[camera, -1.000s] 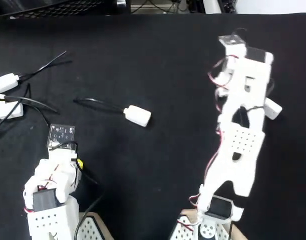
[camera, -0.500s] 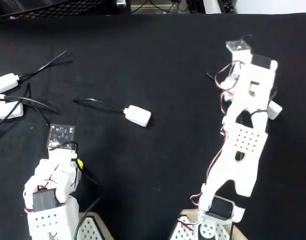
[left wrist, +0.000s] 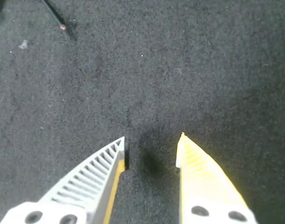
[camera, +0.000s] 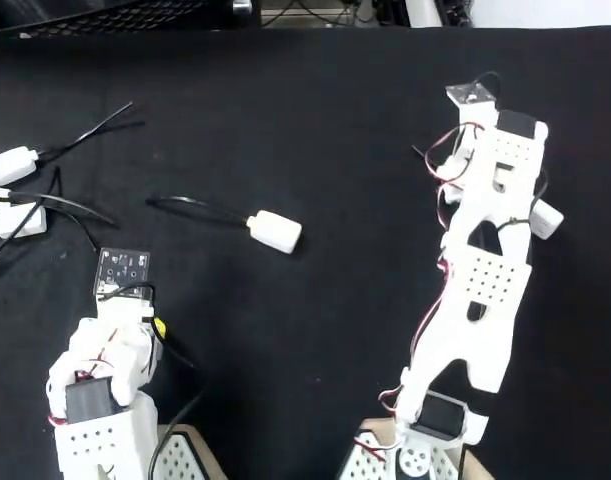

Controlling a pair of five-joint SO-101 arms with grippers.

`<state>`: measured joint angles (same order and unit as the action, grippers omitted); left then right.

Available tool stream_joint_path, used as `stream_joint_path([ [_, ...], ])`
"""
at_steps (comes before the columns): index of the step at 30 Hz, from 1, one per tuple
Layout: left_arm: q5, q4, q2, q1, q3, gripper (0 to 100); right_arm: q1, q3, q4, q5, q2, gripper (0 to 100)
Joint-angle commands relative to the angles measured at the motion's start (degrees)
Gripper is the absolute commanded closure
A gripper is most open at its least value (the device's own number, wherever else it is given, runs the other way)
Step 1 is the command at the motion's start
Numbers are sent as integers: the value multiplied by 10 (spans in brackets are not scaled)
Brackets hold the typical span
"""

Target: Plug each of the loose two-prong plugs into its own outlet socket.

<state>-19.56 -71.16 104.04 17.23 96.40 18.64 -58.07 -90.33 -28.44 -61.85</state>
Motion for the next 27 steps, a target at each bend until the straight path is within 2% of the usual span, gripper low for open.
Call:
stream_joint_path([
  [1, 1, -4, 0, -3, 9, 816, -30, -23, -28, 4, 1, 773],
  [7, 1, 3, 3, -7, 9, 816, -54, -42, -62, 3, 0, 980],
  [18, 2, 30, 3, -12, 9, 812, -96, -43, -106, 4, 11, 986],
  [21, -2, 97, 3, -18, 9, 812, -111, -38, -106, 4, 39, 986],
  [27, 2, 262, 3, 38, 6, 813, -148, -27, -108, 8, 114, 986],
])
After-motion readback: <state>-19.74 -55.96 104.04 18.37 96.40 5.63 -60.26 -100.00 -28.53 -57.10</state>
